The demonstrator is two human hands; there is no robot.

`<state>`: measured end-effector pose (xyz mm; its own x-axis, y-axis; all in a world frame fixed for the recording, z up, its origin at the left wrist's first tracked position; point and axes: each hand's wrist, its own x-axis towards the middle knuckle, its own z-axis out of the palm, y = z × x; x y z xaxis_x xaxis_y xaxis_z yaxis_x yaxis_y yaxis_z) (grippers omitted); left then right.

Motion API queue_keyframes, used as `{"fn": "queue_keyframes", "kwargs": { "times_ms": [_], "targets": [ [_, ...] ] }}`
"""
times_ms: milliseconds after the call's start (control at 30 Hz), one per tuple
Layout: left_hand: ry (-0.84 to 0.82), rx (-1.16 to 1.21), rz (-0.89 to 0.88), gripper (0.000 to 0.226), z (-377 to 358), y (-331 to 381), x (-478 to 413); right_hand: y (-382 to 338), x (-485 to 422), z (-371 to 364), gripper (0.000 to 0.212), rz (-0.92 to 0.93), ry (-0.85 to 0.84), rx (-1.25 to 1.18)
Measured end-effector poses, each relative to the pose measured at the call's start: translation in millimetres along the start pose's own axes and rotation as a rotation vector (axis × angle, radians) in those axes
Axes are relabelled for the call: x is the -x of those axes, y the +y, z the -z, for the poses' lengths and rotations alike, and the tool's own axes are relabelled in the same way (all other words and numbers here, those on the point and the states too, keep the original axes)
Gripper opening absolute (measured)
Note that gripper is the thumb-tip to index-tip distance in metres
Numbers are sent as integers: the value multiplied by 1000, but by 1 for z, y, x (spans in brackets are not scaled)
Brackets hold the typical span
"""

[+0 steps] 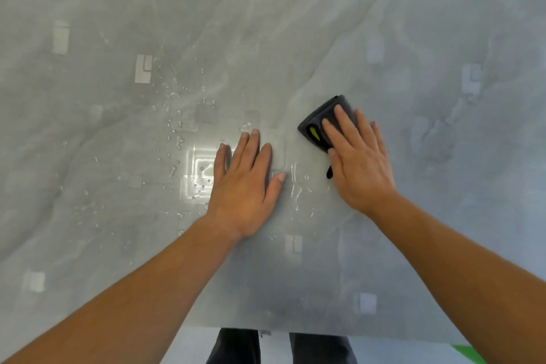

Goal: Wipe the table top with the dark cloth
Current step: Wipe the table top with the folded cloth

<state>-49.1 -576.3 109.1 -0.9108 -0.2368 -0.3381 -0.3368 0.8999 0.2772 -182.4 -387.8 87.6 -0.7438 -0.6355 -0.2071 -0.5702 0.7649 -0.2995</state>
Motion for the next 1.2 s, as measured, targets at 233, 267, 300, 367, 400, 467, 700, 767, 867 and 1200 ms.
{"fn": "queue_keyframes", "kwargs": {
  "times_ms": [233,267,300,367,400,467,700,767,867,1200],
  "targets": [
    [7,28,-46,63,-6,-6,34,-48,65,-31,51,45,3,-42],
    [-5,16,-47,64,-8,-7,39,-47,76,-33,52,89,-21,-18],
    [-17,3,-48,64,-9,-8,44,-41,79,-32,52,114,-33,-5],
    [-40,-11,-58,64,-11,-12,53,-30,67,-29,53,89,-29,4],
    [-54,-21,-68,65,-11,-14,57,-27,56,-27,54,30,-14,-3],
    [-75,-50,-87,66,-11,-19,64,-26,37,-23,55,-120,36,-40],
    [-77,-57,-91,68,-8,-29,72,-61,103,-43,55,64,-44,26],
    [-80,-47,-115,68,-9,-29,75,-50,109,-40,53,125,-74,26],
    [-84,-39,-164,67,-14,-28,80,-33,86,-30,54,-42,-20,-19],
    [-127,-49,-194,68,-25,-29,114,-87,165,-70,56,36,6,16]
  ]
}}
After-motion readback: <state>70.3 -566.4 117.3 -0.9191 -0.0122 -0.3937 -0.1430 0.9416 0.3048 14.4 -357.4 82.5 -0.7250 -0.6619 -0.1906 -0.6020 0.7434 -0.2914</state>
